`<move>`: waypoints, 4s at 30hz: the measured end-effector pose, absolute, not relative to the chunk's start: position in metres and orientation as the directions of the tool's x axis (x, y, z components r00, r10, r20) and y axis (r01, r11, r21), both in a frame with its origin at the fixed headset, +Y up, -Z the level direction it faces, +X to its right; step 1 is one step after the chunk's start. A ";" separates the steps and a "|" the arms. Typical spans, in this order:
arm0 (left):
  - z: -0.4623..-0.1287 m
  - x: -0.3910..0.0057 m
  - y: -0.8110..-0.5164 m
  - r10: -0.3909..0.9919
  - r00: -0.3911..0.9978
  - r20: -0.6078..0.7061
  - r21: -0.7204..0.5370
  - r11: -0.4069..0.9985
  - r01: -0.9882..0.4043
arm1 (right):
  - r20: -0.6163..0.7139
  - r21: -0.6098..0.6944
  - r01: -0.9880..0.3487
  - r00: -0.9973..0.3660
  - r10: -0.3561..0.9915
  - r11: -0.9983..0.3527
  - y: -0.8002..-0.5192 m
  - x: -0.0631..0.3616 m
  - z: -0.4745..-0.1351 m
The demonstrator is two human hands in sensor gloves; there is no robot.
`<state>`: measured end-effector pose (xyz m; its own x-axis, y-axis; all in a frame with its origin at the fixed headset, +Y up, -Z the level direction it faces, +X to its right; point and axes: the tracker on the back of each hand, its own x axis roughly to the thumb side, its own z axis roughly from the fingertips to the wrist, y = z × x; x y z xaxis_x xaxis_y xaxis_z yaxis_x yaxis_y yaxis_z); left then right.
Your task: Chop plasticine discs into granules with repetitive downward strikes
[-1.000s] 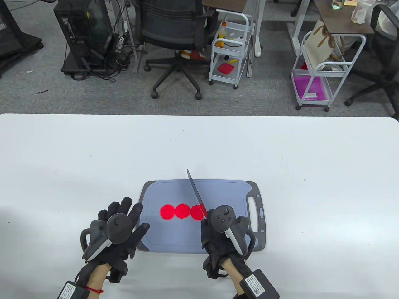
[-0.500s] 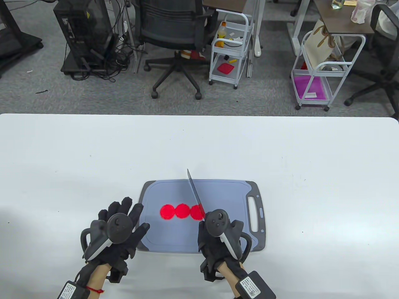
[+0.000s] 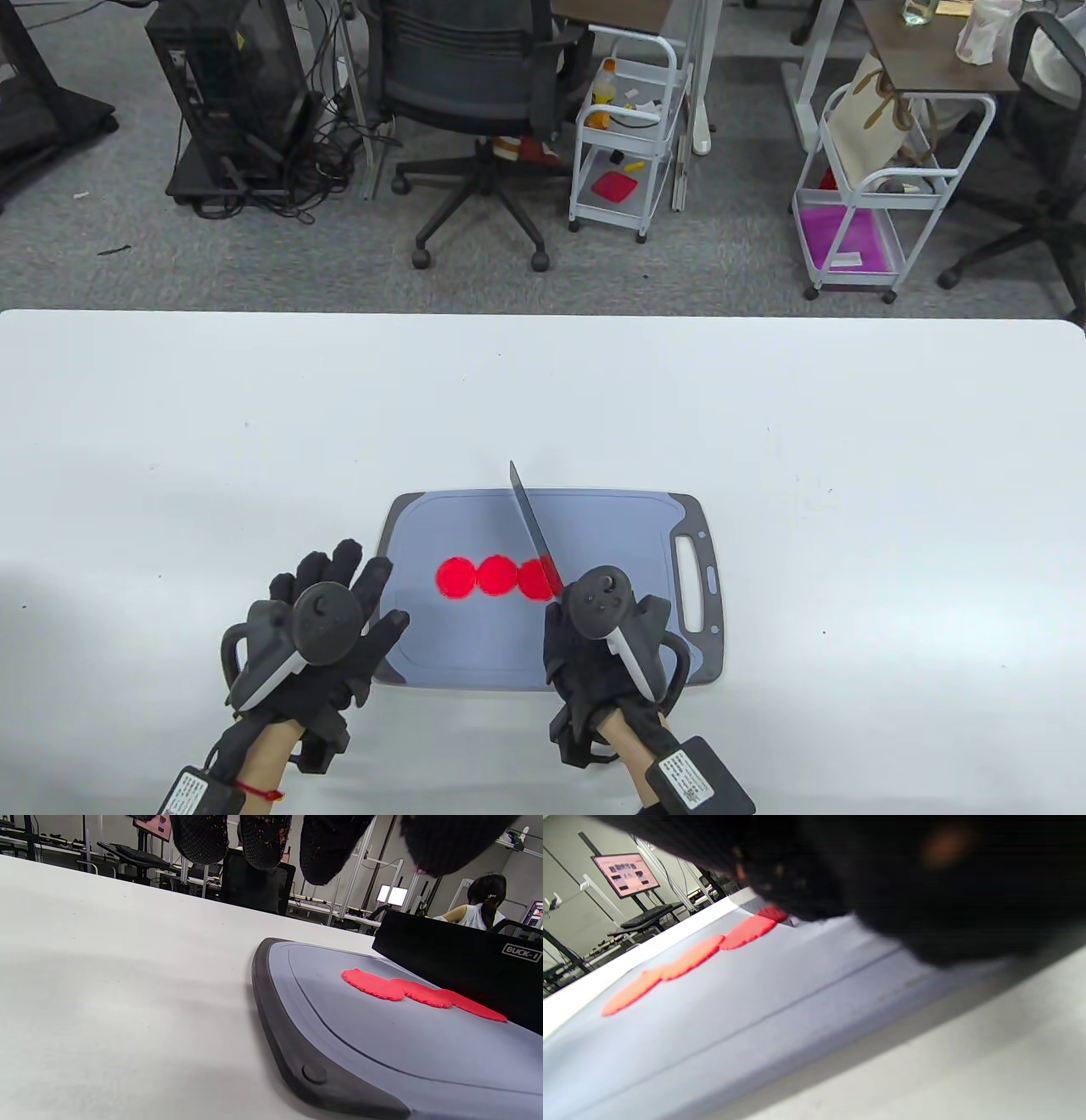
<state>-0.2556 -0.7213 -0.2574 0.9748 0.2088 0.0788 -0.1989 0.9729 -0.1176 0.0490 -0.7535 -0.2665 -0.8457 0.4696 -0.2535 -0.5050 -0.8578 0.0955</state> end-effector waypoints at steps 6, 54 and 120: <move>-0.255 -0.255 -0.719 0.207 0.974 0.087 -0.103 0.975 -0.198 | -0.206 0.027 -0.451 -0.876 0.437 -0.892 -0.743 0.042 -0.263; -0.253 -0.252 -0.715 0.216 0.972 0.089 -0.130 0.970 -0.204 | -0.298 0.055 -0.486 -0.842 0.450 -0.872 -0.735 0.037 -0.267; -0.249 -0.250 -0.713 0.240 0.965 0.106 -0.154 0.963 -0.222 | -0.304 0.114 -0.469 -0.856 0.418 -0.876 -0.758 0.022 -0.277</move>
<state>-0.2502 -0.7127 -0.2494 0.9650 0.2398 0.1062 -0.2223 0.9627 -0.1541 0.0218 -0.7582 -0.2766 -0.8557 0.4184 -0.3045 -0.4687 -0.8760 0.1137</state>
